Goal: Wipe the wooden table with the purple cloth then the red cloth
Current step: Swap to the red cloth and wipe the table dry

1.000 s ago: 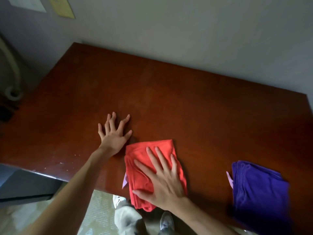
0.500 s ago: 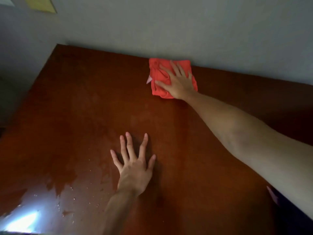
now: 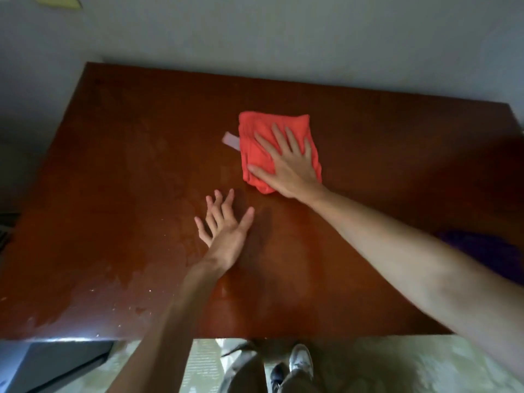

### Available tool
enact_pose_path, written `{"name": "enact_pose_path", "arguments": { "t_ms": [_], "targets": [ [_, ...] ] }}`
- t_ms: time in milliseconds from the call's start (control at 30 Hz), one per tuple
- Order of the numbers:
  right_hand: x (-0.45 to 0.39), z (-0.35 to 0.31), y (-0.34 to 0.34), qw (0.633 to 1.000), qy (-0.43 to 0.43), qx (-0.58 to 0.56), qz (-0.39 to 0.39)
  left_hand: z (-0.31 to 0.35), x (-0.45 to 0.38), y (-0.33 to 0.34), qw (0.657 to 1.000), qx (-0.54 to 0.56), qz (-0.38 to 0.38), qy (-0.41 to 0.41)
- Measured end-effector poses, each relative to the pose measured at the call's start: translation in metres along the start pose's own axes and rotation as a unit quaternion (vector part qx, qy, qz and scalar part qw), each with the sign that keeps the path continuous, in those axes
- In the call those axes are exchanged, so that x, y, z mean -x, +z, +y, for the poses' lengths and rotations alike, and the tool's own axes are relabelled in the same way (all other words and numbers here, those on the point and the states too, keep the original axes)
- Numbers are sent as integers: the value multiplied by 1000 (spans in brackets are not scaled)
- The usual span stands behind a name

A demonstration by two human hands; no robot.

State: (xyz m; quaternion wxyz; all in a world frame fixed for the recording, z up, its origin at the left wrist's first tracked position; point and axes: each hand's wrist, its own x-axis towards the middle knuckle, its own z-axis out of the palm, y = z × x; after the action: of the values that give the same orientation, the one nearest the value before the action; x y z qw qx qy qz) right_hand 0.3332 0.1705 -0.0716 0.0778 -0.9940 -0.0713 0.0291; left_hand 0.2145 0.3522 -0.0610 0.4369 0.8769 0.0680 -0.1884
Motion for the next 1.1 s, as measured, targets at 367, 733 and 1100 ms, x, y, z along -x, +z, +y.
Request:
{"name": "enact_pose_path", "arguments": {
  "t_ms": [367, 733, 1100],
  "targets": [
    [288, -95, 34, 999, -41, -14, -11, -54, 42, -83, 978, -109, 162, 75],
    [176, -92, 37, 999, -42, 1, 19, -91, -10, -120, 924, -346, 86, 135],
    [-136, -62, 3, 998, 58, -35, 8, -113, -22, -121, 901, -365, 95, 216]
  ]
}}
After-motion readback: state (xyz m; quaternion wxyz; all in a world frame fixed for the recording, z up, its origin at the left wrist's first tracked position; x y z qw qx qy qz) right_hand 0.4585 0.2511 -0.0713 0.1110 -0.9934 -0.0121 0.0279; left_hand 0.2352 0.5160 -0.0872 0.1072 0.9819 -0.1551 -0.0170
